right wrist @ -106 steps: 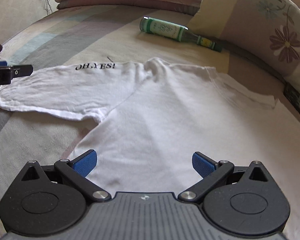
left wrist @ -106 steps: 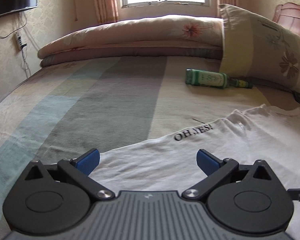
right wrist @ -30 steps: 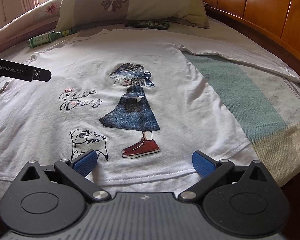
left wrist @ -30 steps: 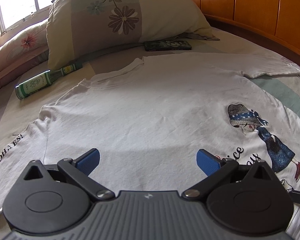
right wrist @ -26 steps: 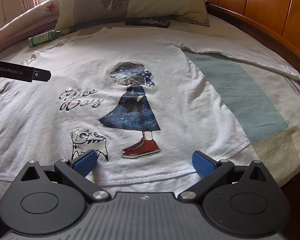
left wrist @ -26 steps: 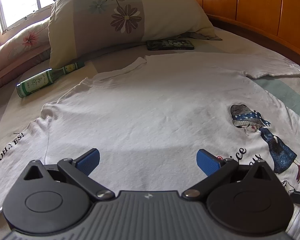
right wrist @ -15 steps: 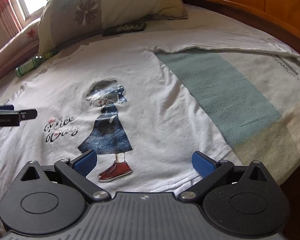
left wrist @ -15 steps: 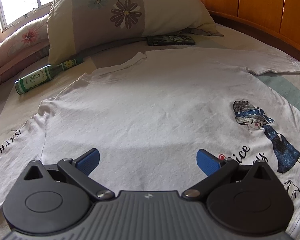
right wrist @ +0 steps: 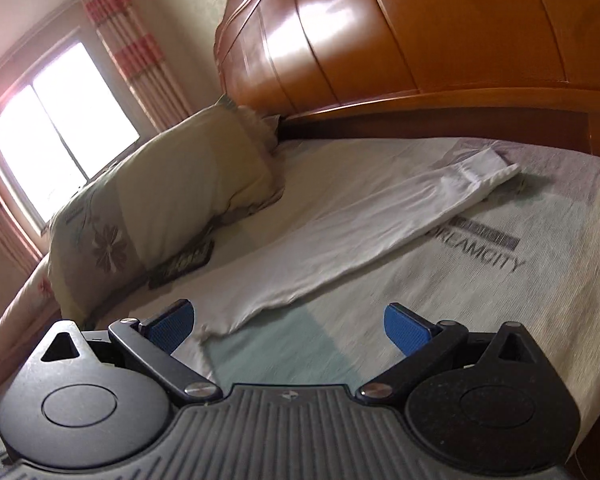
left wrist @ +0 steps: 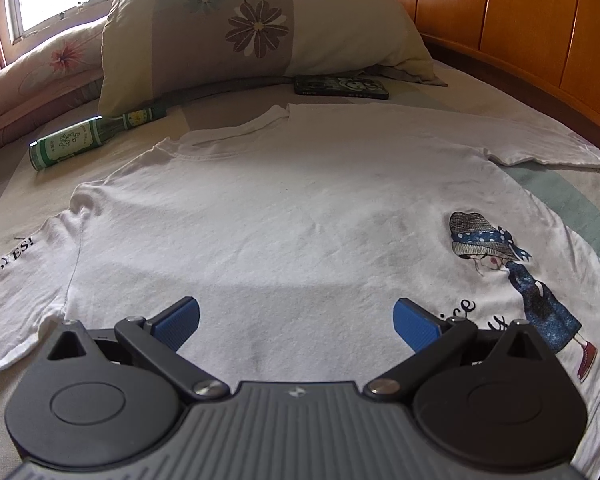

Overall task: Fold clothes
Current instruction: 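Move the open right gripper toward the sleeve cuff near the headboard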

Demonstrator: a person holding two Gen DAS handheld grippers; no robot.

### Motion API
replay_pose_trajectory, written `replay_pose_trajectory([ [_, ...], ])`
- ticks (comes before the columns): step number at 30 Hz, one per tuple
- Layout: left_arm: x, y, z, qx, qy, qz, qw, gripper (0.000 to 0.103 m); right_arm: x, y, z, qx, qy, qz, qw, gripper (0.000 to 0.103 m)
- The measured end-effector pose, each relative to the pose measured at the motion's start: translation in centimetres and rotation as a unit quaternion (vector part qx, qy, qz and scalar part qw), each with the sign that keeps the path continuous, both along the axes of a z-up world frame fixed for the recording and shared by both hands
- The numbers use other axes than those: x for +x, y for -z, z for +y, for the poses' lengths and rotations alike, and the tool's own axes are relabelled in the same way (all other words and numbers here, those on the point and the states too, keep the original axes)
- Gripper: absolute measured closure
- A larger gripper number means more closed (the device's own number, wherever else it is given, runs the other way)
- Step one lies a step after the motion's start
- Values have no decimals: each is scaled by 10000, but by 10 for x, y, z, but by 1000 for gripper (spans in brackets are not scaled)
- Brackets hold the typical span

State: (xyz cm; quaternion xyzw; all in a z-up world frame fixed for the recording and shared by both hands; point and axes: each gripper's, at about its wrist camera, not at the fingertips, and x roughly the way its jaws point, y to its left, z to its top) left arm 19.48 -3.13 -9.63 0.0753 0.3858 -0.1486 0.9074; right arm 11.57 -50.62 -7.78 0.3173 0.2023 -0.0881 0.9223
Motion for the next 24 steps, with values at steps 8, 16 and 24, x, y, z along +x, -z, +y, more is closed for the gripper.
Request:
replay_pose_trajectory([
  [8, -21, 19, -18, -305, -77, 469, 9984, 1, 34, 37, -106, 1090, 844, -280, 9901, 0],
  [16, -28, 26, -27, -52, -137, 338, 9993, 1, 55, 46, -128, 1527, 895, -398, 9834, 0],
  [24, -27, 25, -25, -75, -215, 401, 9989, 1, 110, 45, -126, 1046, 698, -95, 9920, 1],
])
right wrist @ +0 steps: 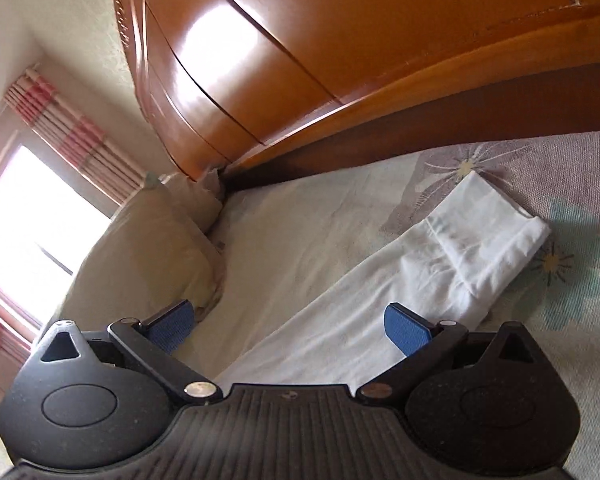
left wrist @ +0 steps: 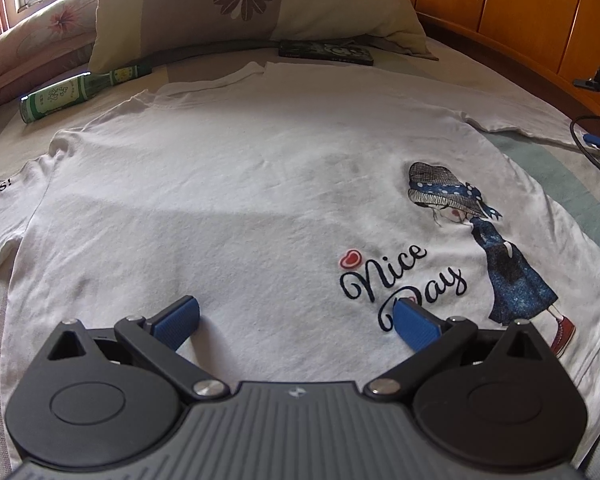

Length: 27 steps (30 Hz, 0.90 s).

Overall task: Fold clothes
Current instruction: 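Move the open right gripper toward the sleeve cuff near the headboard, then lower the right gripper onto the sleeve cuff and close on it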

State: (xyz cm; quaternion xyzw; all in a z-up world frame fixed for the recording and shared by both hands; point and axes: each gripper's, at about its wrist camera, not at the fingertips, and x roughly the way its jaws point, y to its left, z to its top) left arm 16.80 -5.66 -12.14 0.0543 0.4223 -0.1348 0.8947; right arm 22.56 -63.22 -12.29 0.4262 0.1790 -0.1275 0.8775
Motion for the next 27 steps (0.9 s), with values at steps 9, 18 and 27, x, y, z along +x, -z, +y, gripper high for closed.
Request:
replay_pose_trajectory([
  [9, 0, 1, 1, 7, 24, -41, 10000, 1, -50, -15, -10, -479, 17, 386, 9981, 0],
  [18, 1, 0, 1, -20, -53, 21, 10000, 1, -31, 4, -3, -65, -718, 217, 9972, 0],
  [27, 2, 0, 0, -3, -120, 25, 9999, 1, -46, 16, -17, 807, 150, -652, 9945, 0],
])
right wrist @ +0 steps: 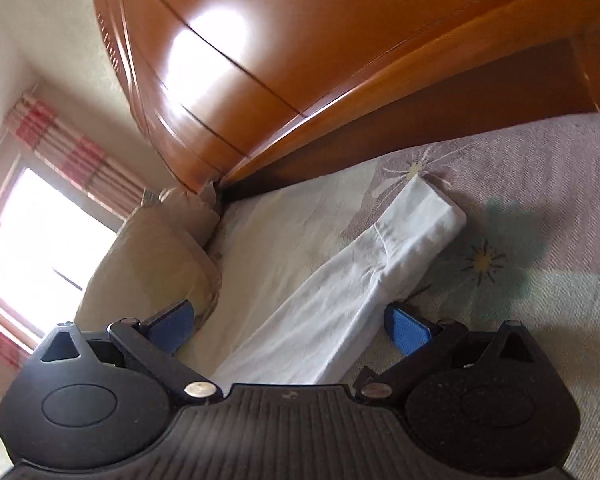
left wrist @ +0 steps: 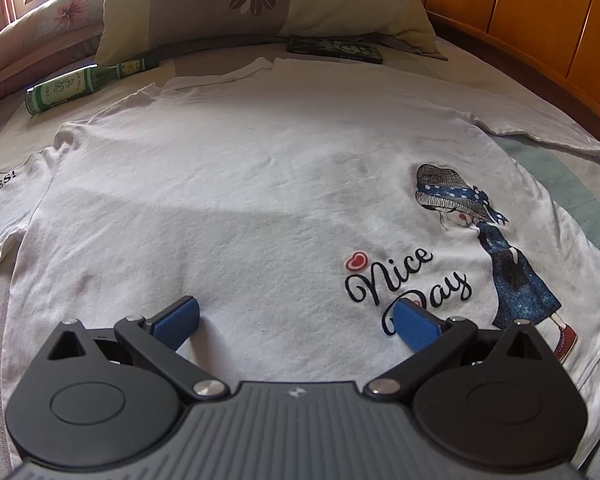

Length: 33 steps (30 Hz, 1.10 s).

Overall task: Fold clothes
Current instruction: 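Lower the right gripper onto the sleeve cuff and close on it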

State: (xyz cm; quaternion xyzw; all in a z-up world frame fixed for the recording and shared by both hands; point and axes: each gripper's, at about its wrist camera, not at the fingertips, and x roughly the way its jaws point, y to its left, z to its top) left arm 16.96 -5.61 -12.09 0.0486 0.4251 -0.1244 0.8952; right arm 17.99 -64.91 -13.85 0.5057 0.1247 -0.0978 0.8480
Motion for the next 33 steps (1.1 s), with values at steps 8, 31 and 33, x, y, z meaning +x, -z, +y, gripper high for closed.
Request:
replay_pose_trajectory([
  [8, 1, 0, 0, -14, -23, 11, 10000, 1, 36, -14, 25, -782, -103, 927, 9926, 0],
  [31, -3, 2, 5, -93, 161, -179, 9997, 1, 60, -11, 88, -2780, -1155, 1285, 9449, 0],
  [33, -3, 3, 5, -83, 180, -211, 9996, 1, 72, -12, 85, -2861, -1172, 1276, 9424, 0],
])
